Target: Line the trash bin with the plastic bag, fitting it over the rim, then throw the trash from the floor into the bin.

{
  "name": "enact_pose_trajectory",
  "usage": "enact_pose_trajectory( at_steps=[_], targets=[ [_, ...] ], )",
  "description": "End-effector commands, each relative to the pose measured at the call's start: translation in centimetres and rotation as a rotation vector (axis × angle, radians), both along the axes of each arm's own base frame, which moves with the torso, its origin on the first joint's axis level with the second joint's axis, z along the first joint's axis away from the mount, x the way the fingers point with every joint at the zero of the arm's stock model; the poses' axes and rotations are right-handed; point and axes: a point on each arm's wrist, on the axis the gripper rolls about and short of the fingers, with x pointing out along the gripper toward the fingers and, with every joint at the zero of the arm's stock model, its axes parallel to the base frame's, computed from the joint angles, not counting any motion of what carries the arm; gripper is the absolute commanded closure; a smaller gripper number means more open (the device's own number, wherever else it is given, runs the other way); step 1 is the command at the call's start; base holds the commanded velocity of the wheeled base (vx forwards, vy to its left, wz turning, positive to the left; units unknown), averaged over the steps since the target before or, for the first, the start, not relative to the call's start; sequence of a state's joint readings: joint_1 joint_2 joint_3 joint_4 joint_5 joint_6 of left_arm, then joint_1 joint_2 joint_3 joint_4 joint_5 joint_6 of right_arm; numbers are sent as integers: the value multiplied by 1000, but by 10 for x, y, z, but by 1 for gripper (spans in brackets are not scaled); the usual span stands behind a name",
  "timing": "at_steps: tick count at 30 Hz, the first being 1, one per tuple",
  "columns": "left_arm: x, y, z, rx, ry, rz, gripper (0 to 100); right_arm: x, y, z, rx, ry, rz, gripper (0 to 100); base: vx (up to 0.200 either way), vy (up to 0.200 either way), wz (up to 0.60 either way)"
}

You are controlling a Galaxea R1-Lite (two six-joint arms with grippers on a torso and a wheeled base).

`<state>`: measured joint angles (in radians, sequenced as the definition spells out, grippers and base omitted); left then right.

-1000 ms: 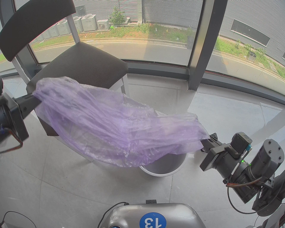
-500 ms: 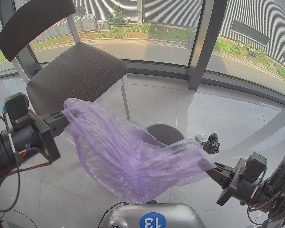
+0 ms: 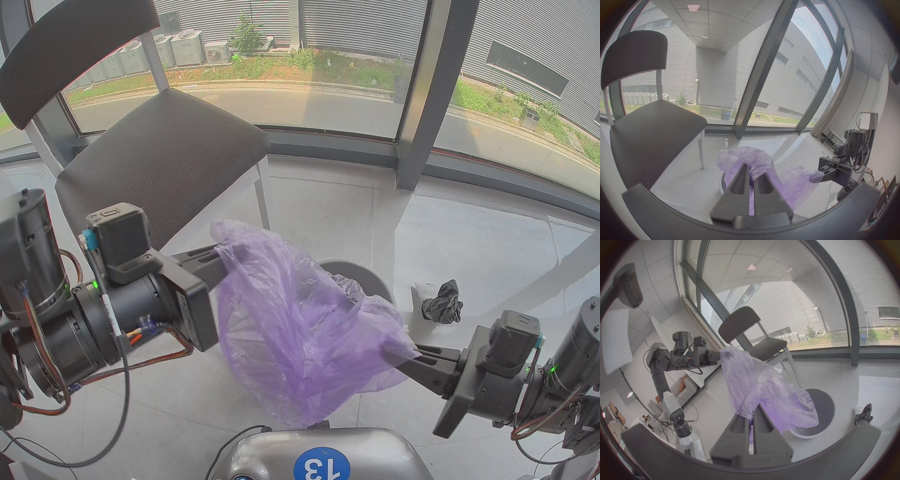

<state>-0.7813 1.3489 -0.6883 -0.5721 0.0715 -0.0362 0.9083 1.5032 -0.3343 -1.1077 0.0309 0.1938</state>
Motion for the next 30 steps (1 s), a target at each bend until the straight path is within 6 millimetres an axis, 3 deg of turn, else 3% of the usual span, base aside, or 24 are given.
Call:
enact_pose_trajectory(
  at_steps=[1,19,30],
  targets=[
    [8,-15,-12,25,27,-19,100,11,9,8,-10,0,-11,100,0,0,0],
    [23,-29,-33,48,92,10,100,53,8,-13,-83,62,-151,100,0,0,0],
    [32,-41,-47,83,126,5,100,66,9,-25,-114,92,-183,100,0,0,0]
  ],
)
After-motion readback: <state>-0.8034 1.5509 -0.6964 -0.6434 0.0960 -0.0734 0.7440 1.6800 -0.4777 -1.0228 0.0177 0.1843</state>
